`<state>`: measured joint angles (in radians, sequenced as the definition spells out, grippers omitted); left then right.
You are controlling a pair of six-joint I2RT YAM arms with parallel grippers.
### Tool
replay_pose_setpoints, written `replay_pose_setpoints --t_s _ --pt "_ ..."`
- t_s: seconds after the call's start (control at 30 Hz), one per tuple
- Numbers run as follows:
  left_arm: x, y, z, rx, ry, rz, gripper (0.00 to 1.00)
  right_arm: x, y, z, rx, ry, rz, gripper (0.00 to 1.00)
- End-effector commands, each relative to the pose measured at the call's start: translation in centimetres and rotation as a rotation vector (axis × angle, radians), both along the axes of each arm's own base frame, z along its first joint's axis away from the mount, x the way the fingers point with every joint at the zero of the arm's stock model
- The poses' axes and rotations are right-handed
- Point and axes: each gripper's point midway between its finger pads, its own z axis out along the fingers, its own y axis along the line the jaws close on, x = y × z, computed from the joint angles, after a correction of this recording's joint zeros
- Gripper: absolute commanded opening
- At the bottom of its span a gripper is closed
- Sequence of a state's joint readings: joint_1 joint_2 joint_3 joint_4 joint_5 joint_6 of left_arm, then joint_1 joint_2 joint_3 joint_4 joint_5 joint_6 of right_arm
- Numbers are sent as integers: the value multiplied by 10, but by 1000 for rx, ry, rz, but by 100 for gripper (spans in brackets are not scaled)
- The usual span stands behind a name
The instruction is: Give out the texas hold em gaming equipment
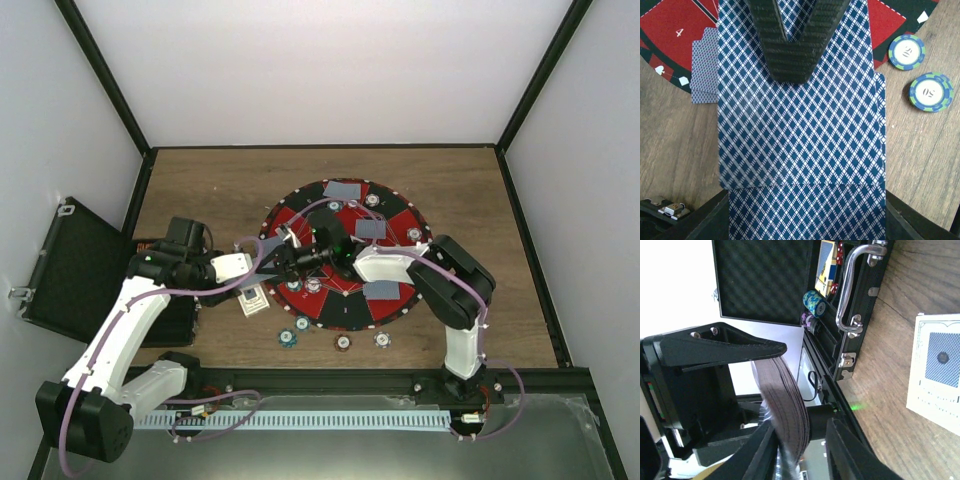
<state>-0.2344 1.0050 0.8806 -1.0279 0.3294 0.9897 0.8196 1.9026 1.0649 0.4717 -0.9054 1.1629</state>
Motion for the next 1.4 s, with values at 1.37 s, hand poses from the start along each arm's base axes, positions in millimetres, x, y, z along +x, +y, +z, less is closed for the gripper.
replay_pose_setpoints --t_s 1.37 --pt "-26 32 -109 171 53 8 23 152 -268 -99 -470 -23 -570 1"
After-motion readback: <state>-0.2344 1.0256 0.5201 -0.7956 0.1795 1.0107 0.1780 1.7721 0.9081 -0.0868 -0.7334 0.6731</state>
